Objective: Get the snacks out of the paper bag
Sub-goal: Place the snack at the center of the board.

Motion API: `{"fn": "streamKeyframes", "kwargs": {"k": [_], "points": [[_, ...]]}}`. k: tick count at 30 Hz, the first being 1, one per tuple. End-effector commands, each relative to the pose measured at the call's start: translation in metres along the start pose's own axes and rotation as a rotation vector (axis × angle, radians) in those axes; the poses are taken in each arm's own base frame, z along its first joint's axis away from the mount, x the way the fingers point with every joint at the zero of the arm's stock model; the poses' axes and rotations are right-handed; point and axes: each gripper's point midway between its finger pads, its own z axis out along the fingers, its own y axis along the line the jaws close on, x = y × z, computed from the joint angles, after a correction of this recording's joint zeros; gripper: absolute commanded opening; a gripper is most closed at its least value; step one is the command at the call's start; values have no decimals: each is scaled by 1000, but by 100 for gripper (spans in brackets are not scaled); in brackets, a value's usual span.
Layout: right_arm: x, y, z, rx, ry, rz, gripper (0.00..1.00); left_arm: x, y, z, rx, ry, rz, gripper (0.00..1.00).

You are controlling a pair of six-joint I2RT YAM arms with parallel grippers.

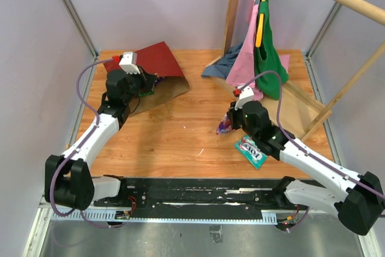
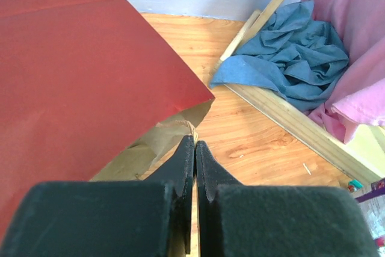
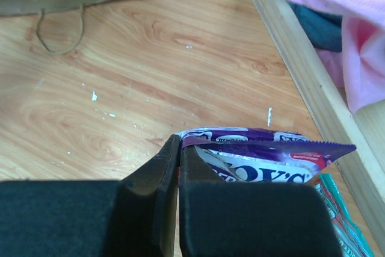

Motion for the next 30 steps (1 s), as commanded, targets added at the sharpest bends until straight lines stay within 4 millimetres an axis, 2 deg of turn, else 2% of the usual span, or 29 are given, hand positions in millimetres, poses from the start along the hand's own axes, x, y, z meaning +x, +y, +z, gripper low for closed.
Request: {"fn": "streamKeyframes", "kwargs": {"k": [1, 10, 13, 17, 20, 25, 30], "points": [[-6, -10, 5, 49, -8, -23, 1, -9, 5, 9, -31, 16, -1, 1], [1, -13, 12, 72, 46, -19, 1, -13, 30, -1, -199, -26, -83, 0], [1, -11, 13, 68, 54, -7, 1, -15, 22, -1, -161, -19, -79, 1], [-1, -12, 12, 80, 54, 6, 1, -14, 1, 3, -31, -6, -55, 1], [-4, -14, 8, 93, 52, 25, 1, -9, 3, 10, -39, 19, -73, 1], [-12, -13, -4, 111, 40, 177, 1, 0, 10, 14, -59, 41, -69, 1], [1, -9, -13, 198, 86, 416, 1, -6, 11, 7, -62, -33, -73, 1]]}}
